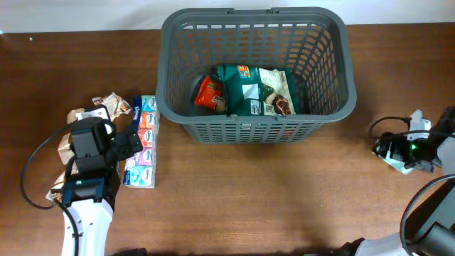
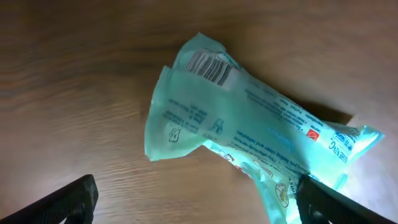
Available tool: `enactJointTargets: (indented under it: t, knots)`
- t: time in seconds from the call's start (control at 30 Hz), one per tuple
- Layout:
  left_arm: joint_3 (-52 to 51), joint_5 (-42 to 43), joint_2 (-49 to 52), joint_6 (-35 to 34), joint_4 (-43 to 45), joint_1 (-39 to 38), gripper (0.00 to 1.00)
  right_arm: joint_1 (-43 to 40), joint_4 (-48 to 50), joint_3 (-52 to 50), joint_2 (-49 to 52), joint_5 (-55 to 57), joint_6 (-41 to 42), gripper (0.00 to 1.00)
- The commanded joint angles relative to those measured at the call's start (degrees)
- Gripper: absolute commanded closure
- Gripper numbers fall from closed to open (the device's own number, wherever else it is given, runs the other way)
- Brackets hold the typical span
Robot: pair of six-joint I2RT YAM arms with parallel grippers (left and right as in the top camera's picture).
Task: Pack container
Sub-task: 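Move the right gripper to the light-blue packet and grasp it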
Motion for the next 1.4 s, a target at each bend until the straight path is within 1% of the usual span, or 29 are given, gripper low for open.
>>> enactJointTargets:
  t: [0.0,0.1,0.17,0.3,0.37,0.43,0.5,0.63,0.7,0.9,1.07,1.27,1.37]
  knots:
    - [-0.37,0.02,0.31,-0.07,-0.07,0.24,0.01,0.33,-0.02,-0.39,-0.76,-5.99,-8.07,0.01]
    - [-0.37,0.02,0.31,-0.09,-0.04,0.24,0.01,0.31,0.63,-0.39,-0.76,-4.52,-7.96,0.01]
    - [-0.37,0.02,0.31,-0.07,-0.02,0.24,0.01,0.31,2.10,-0.39,-0.76,-1.66,-4.02,0.01]
    - [-0.37,0.00,0.31,-0.09,-0.02,0.24,0.01,0.26,5.62,0.04,-0.76,6.88,12.70,0.01]
    - [-0.37,0.02,0.31,-0.09,-0.02,0.24,0.01,0.26,6.25,0.63,-0.83,8.79,21.27,0.01]
    - [-0.37,0.02,0.31,-0.09,-0.04,0.24,0.01,0.28,6.25,1.11,-0.83,10.54,26.60,0.01]
    - [-0.37,0.02,0.31,-0.09,-0.07,0.24,0.01,0.26,5.84,1.16,-0.83,14.91,31.74,0.01]
    - [-0.37,0.02,0.31,-0.09,-0.02,0.24,0.01,0.26,1.18,1.16,-0.83,23.15,43.43,0.01]
    - [-0.37,0.02,0.31,-0.09,-0.04,0.24,0.01,0.26,-0.37,1.16,-0.81,25.00,47.54,0.01]
    - [-0.37,0.02,0.31,-0.09,-0.02,0.24,0.01,0.26,-2.45,1.16,-0.81,24.87,58.82,0.01]
    - [-0.37,0.04,0.31,-0.09,-0.02,0.24,0.01,0.26,-2.36,1.16,-0.81,22.93,67.76,0.01]
    - [-0.37,0.04,0.31,-0.09,-0.04,0.24,0.01,0.26,-1.92,1.16,-0.81,16.33,84.11,0.01]
    - [-0.37,0.04,0.31,-0.09,-0.04,0.24,0.01,0.28,-0.59,1.16,-0.81,12.41,88.59,0.01]
